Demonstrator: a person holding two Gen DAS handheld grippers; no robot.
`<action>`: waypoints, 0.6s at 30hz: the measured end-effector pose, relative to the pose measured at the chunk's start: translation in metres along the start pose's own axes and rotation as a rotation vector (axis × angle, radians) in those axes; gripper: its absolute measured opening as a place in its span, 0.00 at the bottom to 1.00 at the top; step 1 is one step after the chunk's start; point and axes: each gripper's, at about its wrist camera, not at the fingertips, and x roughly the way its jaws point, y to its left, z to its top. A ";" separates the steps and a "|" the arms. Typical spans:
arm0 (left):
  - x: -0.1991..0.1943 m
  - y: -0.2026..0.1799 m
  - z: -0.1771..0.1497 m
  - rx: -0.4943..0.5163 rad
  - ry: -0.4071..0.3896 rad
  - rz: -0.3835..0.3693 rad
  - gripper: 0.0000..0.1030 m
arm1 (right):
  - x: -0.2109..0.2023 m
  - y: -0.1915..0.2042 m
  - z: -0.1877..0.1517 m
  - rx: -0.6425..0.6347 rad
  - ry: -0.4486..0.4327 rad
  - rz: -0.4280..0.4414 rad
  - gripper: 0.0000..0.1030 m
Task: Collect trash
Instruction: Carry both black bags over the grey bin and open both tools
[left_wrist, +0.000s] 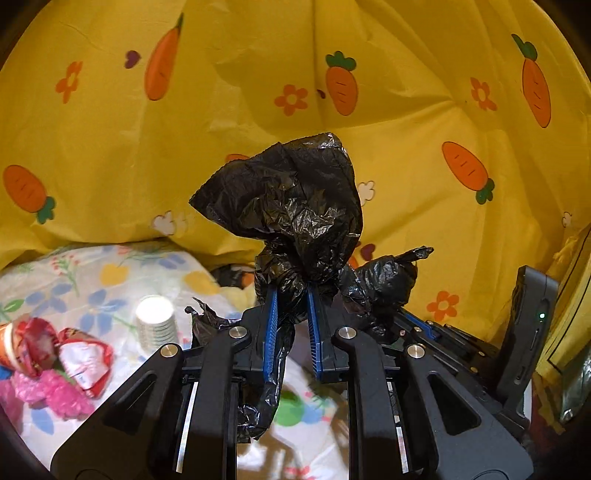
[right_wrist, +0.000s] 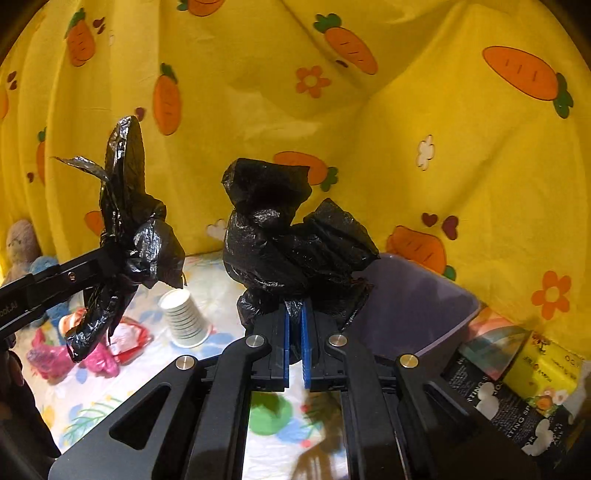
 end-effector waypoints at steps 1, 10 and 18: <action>0.012 -0.004 0.003 0.001 0.007 -0.026 0.14 | 0.004 -0.006 0.003 0.008 0.001 -0.015 0.06; 0.096 -0.018 0.014 -0.018 0.085 -0.135 0.14 | 0.043 -0.040 0.011 0.051 0.039 -0.095 0.06; 0.136 -0.011 0.007 -0.050 0.138 -0.163 0.14 | 0.064 -0.053 0.009 0.063 0.070 -0.128 0.06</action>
